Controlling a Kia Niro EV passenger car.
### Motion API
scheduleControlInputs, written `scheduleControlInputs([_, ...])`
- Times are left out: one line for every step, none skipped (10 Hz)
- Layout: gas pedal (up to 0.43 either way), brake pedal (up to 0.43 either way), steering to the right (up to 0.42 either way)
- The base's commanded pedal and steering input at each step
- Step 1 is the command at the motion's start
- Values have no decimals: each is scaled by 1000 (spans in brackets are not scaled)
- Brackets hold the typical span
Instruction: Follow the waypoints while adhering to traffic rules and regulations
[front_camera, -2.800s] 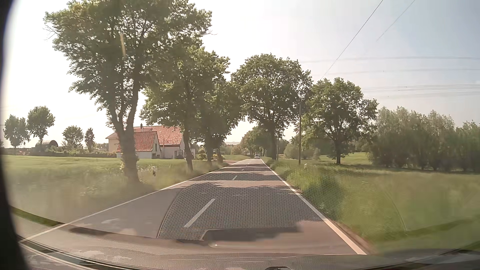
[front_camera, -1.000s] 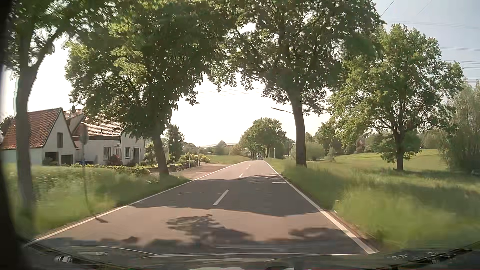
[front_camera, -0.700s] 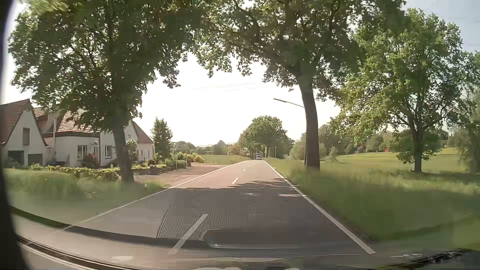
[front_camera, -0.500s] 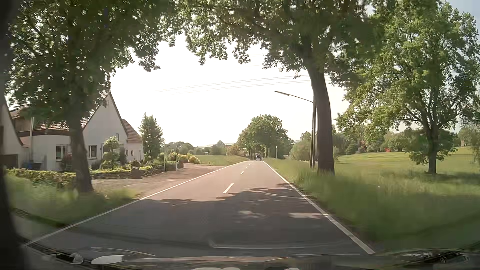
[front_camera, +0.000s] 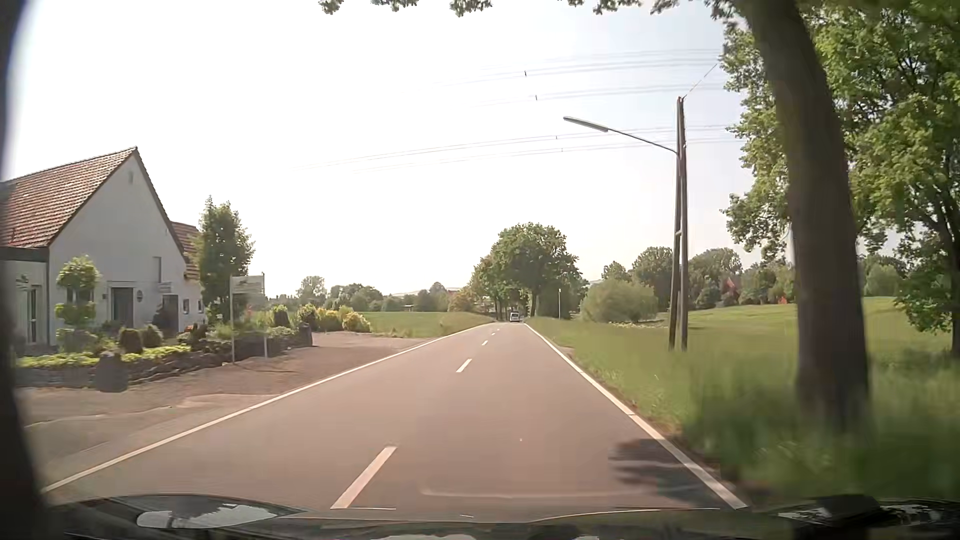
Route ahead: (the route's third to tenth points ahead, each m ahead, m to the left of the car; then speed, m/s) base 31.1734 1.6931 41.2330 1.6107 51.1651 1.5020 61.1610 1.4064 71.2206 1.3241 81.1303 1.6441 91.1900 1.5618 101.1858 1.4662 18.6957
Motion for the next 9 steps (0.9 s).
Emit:
scheduleControlInputs([189, 0, 0])
scheduleControlInputs([189, 0, 0])
scheduleControlInputs([197, 0, -1])
scheduleControlInputs([197, 0, -2])
scheduleControlInputs([197, 0, -2])
scheduleControlInputs([197, 0, -2])
scheduleControlInputs([197, 0, -1])
scheduleControlInputs([197, 0, -2])
scheduleControlInputs([197, 0, -2])
